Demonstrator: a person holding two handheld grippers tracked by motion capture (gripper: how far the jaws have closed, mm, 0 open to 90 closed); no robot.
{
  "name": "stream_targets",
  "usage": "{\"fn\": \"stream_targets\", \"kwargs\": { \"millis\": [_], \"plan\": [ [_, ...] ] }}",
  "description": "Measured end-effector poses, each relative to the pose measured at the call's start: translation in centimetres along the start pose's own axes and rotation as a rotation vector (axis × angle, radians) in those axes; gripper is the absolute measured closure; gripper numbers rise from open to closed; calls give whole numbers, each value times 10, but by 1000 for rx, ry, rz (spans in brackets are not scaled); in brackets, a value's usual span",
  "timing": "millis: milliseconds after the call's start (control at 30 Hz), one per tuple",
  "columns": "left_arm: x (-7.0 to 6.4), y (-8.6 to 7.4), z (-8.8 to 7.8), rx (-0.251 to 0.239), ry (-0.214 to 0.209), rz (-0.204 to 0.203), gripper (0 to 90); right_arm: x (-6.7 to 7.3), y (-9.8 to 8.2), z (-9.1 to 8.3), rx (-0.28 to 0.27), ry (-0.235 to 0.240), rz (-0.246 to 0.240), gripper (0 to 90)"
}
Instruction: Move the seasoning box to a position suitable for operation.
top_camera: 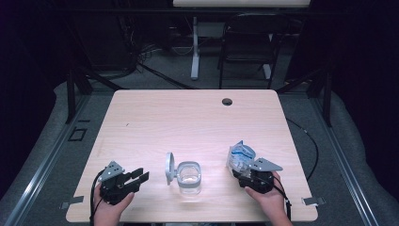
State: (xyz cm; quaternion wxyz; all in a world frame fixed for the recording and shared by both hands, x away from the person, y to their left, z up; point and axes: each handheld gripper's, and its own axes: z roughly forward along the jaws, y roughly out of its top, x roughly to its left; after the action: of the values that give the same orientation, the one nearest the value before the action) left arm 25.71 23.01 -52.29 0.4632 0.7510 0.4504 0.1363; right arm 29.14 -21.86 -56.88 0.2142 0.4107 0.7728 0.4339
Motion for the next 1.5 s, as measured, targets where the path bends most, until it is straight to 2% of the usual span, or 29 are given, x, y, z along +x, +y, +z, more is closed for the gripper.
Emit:
{"fn": "stream_targets", "kwargs": {
  "millis": [100,333,433,567,600,667,700,933,1033,1200,1400,1500],
  "plan": [
    [1,1,-1,2,1,7,659,2,3,-2,-13,9,7,466],
    [0,2,-7,-23,8,20,657,7,12,-8,-15,-3,-27,466],
    [1,2,-10,-21,5,17,655,10,15,-12,-21,-6,-34,466],
    [1,4,-12,-21,9,33,653,14,18,-17,-23,-17,-64,466],
    [1,3,-12,-34,13,28,653,15,19,-18,-28,-14,-66,466],
    [2,3,-14,-30,12,19,652,16,21,-21,-22,-15,-77,466],
    [3,3,-14,-43,13,17,652,16,21,-21,-28,-18,-77,466],
    [1,5,-16,-36,1,11,652,15,25,-21,-45,-28,-70,466],
    [3,6,-15,-53,0,-9,650,15,27,-20,-36,-29,-79,466],
    [2,6,-14,-55,2,-16,650,16,28,-15,-33,-23,-80,466],
    [1,6,-16,-51,3,-12,650,18,29,-14,-28,-15,-93,466],
    [-1,7,-16,-41,9,11,649,18,31,-15,-34,-15,-95,466]
  ]
}}
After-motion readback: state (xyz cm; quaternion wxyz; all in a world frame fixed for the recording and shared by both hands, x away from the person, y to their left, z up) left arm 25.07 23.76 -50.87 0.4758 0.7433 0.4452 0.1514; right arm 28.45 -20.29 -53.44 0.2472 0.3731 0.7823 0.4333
